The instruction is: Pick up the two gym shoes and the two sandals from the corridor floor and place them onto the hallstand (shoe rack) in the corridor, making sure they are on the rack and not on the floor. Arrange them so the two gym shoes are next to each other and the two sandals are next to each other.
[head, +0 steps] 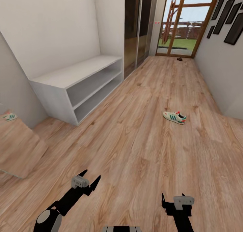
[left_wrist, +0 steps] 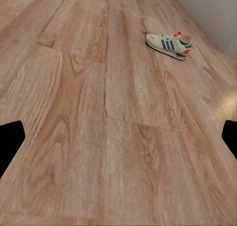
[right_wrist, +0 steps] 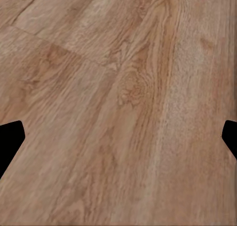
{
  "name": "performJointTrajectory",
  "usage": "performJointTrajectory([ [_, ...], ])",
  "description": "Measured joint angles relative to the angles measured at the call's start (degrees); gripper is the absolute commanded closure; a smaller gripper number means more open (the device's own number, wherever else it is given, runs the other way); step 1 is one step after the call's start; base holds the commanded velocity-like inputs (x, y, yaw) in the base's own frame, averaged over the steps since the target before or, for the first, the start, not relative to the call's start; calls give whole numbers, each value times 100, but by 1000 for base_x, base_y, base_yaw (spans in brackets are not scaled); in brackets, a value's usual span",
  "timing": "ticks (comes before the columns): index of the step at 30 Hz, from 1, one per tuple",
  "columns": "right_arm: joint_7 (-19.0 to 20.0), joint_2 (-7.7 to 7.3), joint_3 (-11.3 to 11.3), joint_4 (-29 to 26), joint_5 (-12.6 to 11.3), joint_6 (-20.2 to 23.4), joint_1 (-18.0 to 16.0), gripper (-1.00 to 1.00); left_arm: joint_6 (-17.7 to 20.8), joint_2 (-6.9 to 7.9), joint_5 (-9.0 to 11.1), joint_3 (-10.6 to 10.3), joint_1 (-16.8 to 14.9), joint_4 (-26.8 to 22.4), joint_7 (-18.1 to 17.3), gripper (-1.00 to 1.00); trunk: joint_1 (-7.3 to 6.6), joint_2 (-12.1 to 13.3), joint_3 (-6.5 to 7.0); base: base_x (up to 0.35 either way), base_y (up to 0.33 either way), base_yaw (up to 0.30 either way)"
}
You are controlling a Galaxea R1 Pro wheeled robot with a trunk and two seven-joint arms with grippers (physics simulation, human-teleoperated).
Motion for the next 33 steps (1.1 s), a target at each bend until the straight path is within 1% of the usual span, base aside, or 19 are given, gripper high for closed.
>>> performJointTrajectory([
  [33, 0, 0, 1, 0, 1, -4, 0, -100, 0, 1, -1, 0, -8, 105, 0, -100, 0, 0, 0, 257, -254, 0],
])
